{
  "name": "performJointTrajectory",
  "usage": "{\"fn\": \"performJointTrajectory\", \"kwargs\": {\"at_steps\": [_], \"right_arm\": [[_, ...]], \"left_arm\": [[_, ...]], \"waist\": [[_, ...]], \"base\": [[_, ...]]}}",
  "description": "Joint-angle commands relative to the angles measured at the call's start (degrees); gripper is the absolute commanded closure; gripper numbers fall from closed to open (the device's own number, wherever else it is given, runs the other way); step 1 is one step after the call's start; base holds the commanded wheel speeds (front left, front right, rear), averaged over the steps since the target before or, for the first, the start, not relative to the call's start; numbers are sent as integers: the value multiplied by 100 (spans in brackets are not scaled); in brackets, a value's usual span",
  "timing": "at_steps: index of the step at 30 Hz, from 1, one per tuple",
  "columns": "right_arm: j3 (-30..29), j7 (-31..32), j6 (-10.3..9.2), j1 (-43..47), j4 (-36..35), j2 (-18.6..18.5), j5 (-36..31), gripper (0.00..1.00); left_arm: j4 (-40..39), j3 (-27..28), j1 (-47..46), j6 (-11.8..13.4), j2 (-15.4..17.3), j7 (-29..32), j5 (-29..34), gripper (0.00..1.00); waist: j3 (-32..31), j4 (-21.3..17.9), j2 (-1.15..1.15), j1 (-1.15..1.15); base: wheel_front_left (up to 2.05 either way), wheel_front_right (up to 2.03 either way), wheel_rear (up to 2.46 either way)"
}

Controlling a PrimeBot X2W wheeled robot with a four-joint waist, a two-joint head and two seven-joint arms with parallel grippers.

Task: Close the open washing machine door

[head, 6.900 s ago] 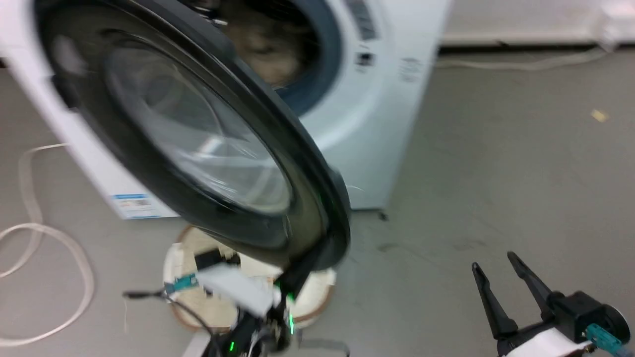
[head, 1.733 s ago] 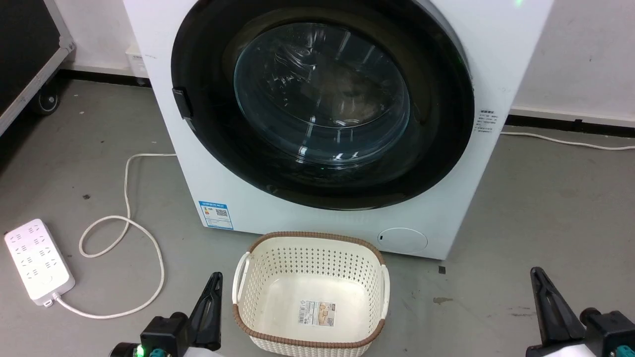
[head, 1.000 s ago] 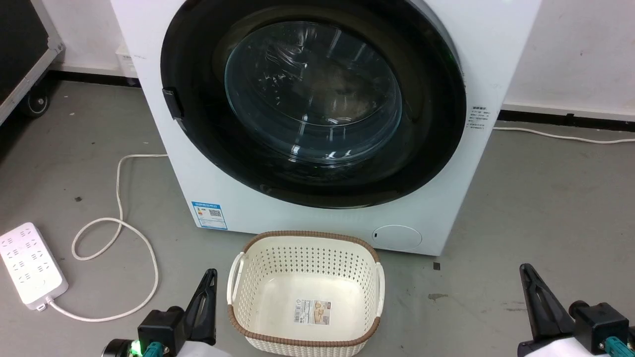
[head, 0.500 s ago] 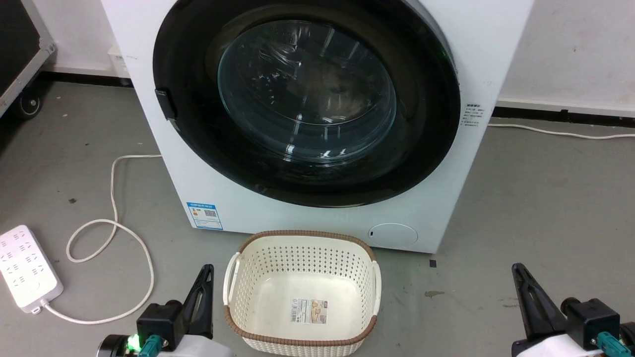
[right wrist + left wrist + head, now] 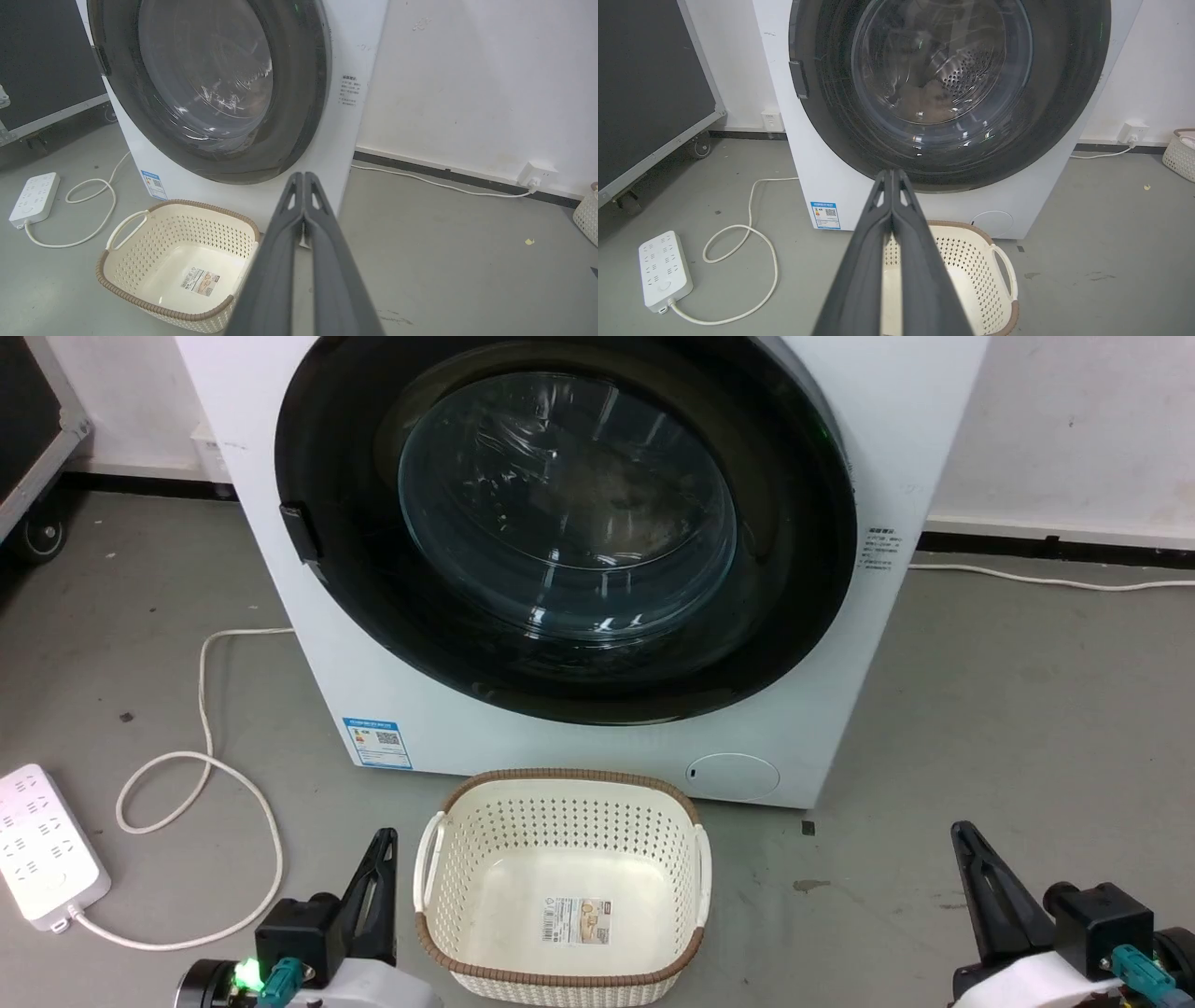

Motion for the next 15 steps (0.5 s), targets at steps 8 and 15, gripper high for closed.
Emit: {"fn": "performJointTrajectory", "kwargs": {"at_steps": [8,15], "right_arm": [[77,109,-2,-112,-67,18,40,100],[144,215,-3,-149,-96,20,51,100]], "left_arm": [[-71,54,-102,53,4,122,85,100],[-121,89,-127,79,4,228,140,100]], "waist": [[12,-40,0,0],[25,-84,0,0]], "base": [[0,0,0],[0,0,0]]}}
